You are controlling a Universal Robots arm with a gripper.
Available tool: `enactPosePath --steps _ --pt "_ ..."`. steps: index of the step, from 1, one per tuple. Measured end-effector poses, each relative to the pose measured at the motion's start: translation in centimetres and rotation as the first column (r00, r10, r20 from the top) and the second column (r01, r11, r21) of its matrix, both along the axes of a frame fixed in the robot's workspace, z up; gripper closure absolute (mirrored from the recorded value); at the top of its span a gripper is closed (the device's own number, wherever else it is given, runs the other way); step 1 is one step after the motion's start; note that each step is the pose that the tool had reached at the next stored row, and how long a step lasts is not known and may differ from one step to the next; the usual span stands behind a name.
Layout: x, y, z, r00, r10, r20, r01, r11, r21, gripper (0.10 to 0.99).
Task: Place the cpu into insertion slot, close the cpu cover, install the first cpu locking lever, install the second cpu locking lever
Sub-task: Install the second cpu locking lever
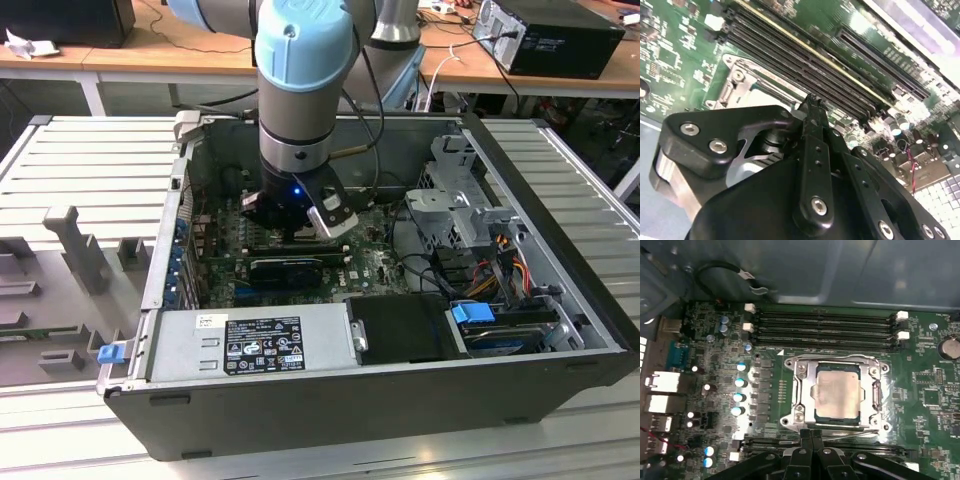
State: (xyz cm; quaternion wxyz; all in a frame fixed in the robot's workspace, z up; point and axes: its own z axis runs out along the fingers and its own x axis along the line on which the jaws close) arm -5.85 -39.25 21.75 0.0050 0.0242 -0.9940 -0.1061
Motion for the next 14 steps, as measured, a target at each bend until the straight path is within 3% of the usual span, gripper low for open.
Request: enactPosePath --steps 2,6,7,9,14 --pt "-0.43 -0.23 -0.34 0.9999 0.013 0.0001 -0.013 0.9997 0.019 0.98" --pt "-0.97 -0.96 -0.5 0.9999 0.015 0.0006 -0.015 0.9989 0.044 0.98" --pt "-1.09 -1.13 -0.55 0.9999 0.016 0.0009 -0.016 0.9981 0.059 0.98" --pt "-1.12 -1.19 -0.7 0.9999 0.015 0.001 -0.015 0.9978 0.065 0.98" --pt "-1.16 -1.2 -1.16 0.9999 0.016 0.0009 -0.016 0.9977 0.066 0.98"
